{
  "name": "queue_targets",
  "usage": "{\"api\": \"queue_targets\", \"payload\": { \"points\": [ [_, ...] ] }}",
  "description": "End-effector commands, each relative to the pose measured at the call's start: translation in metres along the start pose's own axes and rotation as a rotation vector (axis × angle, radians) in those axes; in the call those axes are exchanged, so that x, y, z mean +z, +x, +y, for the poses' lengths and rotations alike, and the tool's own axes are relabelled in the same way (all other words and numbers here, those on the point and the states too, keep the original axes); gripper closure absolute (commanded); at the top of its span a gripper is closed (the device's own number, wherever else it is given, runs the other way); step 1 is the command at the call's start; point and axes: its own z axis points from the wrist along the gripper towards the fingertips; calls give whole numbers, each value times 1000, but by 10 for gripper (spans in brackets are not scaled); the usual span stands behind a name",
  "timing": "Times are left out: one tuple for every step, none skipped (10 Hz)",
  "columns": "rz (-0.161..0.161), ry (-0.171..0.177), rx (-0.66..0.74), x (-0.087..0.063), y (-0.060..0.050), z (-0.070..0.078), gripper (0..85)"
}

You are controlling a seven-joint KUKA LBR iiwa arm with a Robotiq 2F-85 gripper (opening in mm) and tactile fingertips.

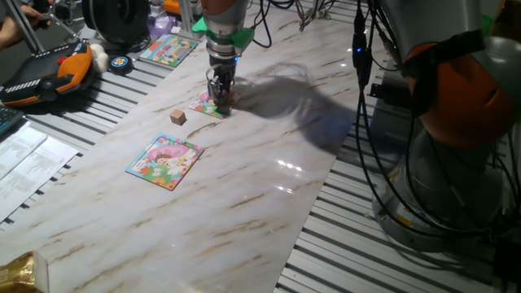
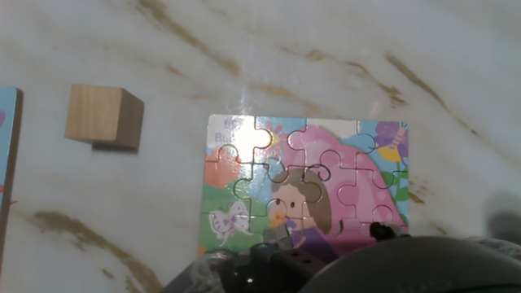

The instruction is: Assemble one piece of a puzzle

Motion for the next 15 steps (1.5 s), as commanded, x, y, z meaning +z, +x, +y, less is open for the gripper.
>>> {"api": "queue_targets", "payload": {
  "points": [
    [0,0,3,0,0,0,483],
    [-3,0,5,0,0,0,453],
    [-5,0,6,0,0,0,420],
    [-8,1,9,0,0,0,390],
    [-9,2,12,0,0,0,360],
    [-12,4,13,0,0,0,330],
    [-14,4,15,0,0,0,297],
    [-14,4,16,0,0,0,267],
    [-15,4,19,0,0,0,233],
    [-17,4,19,0,0,0,227],
    [-17,4,19,0,0,0,220],
    [-17,4,21,0,0,0,217],
    [-17,4,21,0,0,0,210],
    [-17,6,22,-1,0,0,210],
    [-17,6,22,-2,0,0,210]
  ]
}}
